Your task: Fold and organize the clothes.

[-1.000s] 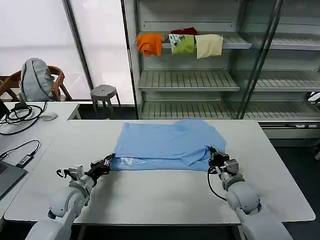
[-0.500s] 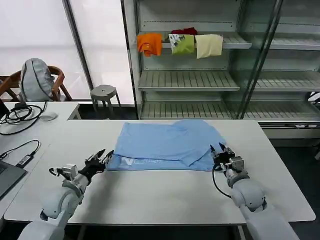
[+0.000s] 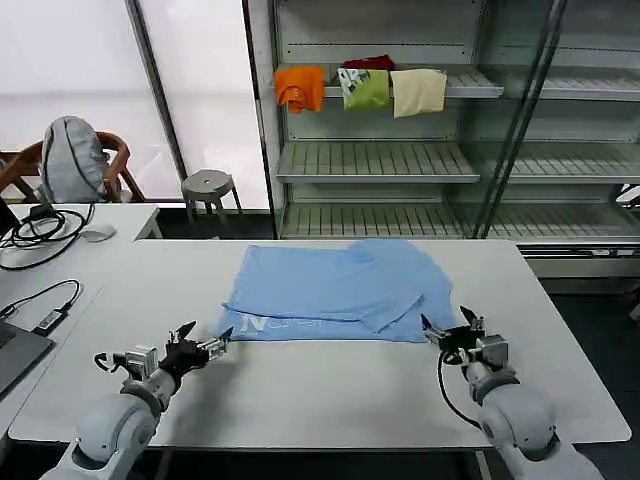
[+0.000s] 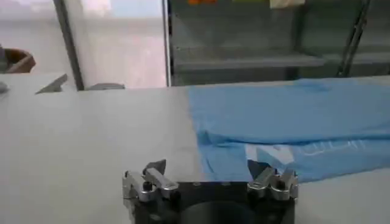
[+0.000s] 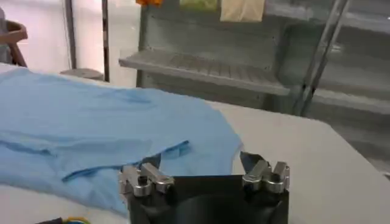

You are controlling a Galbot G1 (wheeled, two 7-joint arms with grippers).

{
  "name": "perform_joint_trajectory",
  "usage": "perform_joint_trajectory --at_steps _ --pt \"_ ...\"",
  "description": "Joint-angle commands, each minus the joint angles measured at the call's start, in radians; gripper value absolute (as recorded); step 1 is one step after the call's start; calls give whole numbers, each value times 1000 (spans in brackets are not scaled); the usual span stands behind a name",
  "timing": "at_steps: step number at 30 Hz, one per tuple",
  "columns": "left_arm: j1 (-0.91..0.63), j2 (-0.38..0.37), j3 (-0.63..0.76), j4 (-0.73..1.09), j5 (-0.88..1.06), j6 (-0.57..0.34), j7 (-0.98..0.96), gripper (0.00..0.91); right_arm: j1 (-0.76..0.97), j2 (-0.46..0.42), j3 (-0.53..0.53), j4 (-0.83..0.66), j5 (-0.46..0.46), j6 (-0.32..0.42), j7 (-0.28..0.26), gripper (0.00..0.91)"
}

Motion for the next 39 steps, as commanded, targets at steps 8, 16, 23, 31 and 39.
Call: perform_joint_trajectory --at_steps 8,16,23,31,39 --pt "-17 4 36 14 0 44 -67 10 -55 0 18 -5 37 -12 12 0" --pt "-8 3 44 12 2 44 -60 10 -41 5 9 -23 57 -15 8 0" --pt "-15 2 49 21 7 44 -56 10 -34 9 1 -32 62 -15 6 0" --pt "27 6 33 -13 57 43 -18 0 -57 4 9 -8 62 -11 3 0" --pt "270 6 -70 -229 100 39 -25 0 -232 5 61 147 14 -8 -5 0"
